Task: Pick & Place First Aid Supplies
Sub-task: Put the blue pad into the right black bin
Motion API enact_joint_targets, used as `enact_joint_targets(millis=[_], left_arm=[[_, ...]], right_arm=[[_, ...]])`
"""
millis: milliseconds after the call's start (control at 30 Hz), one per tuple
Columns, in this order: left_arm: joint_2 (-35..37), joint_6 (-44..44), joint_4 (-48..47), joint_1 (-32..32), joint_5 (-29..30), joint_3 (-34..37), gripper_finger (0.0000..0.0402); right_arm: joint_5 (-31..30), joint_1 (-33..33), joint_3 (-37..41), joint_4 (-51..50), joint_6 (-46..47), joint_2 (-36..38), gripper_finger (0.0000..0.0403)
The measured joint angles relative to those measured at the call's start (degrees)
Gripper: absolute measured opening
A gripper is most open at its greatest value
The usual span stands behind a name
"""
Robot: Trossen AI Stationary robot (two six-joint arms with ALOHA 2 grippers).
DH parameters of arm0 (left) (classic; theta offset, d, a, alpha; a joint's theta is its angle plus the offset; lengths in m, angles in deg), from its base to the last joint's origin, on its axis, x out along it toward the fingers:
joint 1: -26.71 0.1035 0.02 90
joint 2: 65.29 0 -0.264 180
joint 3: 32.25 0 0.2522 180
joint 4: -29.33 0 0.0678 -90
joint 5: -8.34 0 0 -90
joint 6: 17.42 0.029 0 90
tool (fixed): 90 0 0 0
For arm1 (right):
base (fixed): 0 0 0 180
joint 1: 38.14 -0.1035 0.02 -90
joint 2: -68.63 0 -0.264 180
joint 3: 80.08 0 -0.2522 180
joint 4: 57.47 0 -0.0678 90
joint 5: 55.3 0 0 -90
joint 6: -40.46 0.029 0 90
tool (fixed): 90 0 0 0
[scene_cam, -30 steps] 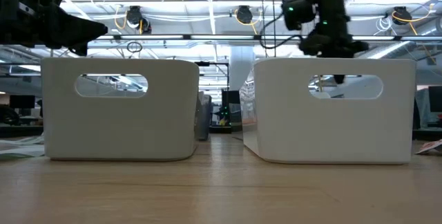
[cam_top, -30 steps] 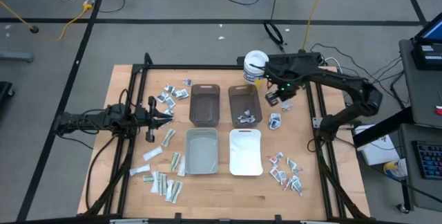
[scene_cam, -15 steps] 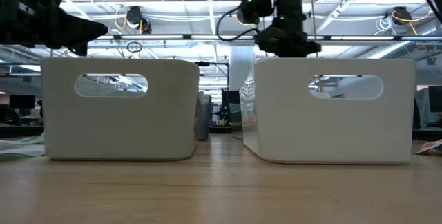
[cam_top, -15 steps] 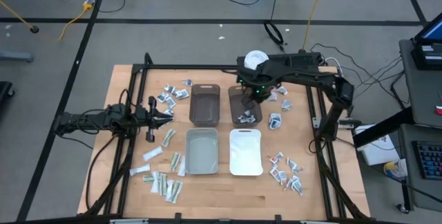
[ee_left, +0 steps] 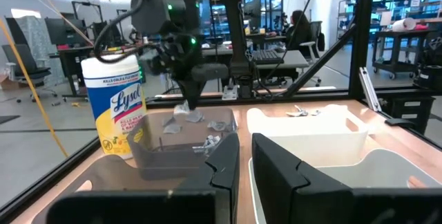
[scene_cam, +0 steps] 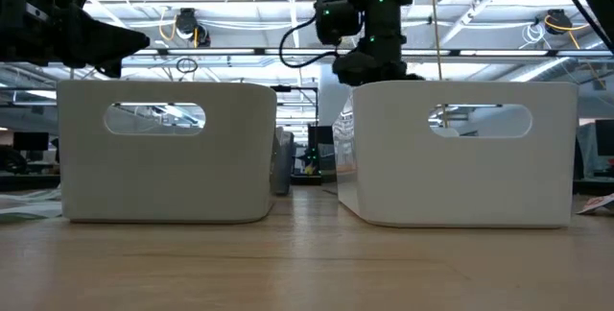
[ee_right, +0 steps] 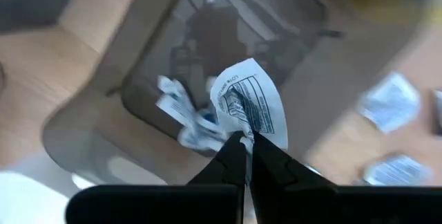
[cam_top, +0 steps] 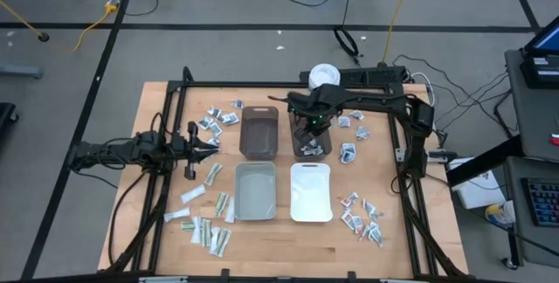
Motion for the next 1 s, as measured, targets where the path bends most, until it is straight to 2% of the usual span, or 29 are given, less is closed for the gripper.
enact_joint_targets(millis=[433,600,1000], left_arm=[[0.0,0.0,0.0,0.0,0.0,0.0,0.0047],[0.0,0.0,0.0,0.0,0.0,0.0,0.0047],[0.0,0.0,0.0,0.0,0.0,0.0,0.0047]], right_arm=[[0.1,-2.2,9.9,12.4,-0.2,-0.5,0.0008],[0.2,-2.3,10.8,12.8,-0.1,-0.5,0.0041],[0.2,-2.3,10.8,13.4,-1.1,-0.4,0.0152]])
